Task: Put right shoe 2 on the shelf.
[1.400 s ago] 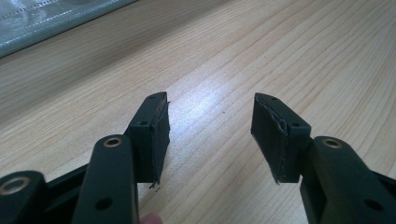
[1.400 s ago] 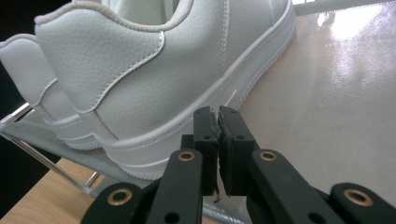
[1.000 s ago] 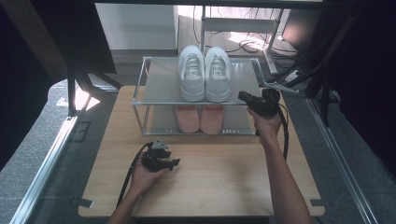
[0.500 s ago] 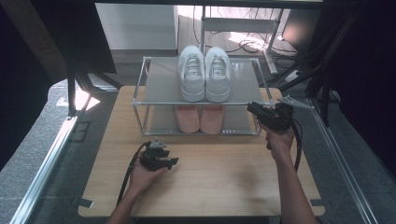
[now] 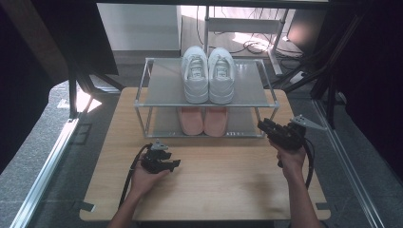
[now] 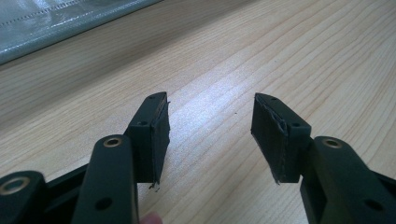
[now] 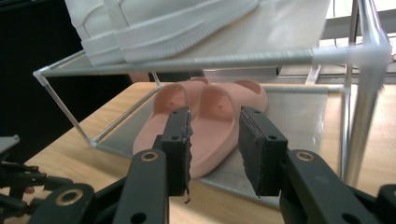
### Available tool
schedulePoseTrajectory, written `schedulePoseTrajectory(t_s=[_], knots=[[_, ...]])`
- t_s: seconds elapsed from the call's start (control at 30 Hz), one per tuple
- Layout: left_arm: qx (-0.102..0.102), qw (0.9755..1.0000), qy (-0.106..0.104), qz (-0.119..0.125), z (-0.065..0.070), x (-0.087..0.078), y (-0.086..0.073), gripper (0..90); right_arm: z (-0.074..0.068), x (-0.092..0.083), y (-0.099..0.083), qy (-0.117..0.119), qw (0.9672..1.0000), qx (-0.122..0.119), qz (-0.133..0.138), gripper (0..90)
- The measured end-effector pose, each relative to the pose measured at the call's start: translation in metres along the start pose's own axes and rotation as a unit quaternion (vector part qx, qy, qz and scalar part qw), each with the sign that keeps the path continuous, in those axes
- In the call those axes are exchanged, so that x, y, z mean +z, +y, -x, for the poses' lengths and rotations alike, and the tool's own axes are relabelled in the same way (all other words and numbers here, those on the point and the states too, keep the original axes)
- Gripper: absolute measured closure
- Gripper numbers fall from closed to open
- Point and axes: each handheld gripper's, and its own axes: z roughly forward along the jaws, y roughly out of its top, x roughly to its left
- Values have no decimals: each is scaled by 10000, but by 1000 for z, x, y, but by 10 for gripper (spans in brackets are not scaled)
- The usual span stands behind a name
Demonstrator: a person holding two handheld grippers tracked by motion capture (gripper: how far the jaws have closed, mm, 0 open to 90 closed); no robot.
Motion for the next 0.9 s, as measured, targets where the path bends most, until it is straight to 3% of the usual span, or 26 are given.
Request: schedulePoseTrajectory(t_s=[0.23, 0.57, 0.9], knots=[[-23, 10000, 12, -1, 0, -1, 0, 473, 8, -5, -23, -29, 10000, 52, 9, 609], [-14, 10000, 30, 11, -2, -3, 0, 473, 14, 4, -64, -73, 9990, 80, -439, 572], [-35, 10000, 31, 52, -3, -4, 0, 472, 17, 13, -84, -141, 9969, 144, -767, 555]])
